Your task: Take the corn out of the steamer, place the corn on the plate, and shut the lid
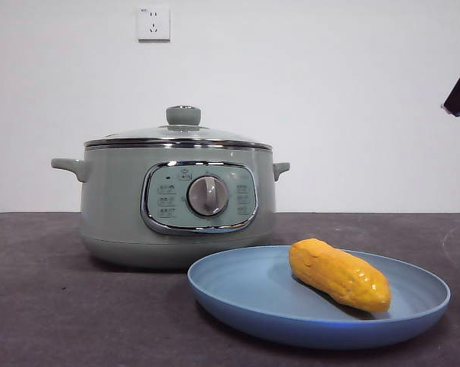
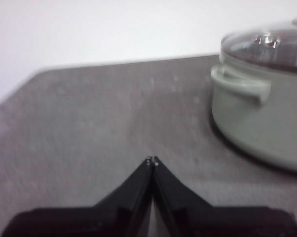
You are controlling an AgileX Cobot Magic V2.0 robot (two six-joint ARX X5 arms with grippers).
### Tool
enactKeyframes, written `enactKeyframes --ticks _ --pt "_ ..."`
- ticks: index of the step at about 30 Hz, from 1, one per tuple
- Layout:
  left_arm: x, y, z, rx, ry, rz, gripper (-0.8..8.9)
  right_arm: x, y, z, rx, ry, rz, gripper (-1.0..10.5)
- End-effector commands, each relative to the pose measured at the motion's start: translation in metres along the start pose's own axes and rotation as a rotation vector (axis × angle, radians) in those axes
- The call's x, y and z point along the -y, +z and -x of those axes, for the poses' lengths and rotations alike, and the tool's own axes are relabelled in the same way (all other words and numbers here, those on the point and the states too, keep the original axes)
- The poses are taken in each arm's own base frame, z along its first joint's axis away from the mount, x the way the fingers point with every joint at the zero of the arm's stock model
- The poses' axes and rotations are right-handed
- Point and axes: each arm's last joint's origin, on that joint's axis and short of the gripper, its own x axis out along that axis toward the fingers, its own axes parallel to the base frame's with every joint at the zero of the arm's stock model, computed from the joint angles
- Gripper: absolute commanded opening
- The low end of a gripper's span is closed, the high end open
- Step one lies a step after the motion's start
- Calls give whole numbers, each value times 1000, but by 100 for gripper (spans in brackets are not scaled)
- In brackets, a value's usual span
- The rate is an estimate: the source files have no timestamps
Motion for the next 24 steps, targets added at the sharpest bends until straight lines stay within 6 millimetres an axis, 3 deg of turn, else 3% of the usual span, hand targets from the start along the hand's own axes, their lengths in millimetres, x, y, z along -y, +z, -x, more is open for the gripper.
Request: enactKeyframes --ticks 1,24 --pt "0 -6 -1 -23 7 64 -3 1 -1 -1 -3 -3 7 1" --pt "0 -5 -1 -16 6 76 -4 1 -1 -1 -3 -3 7 1"
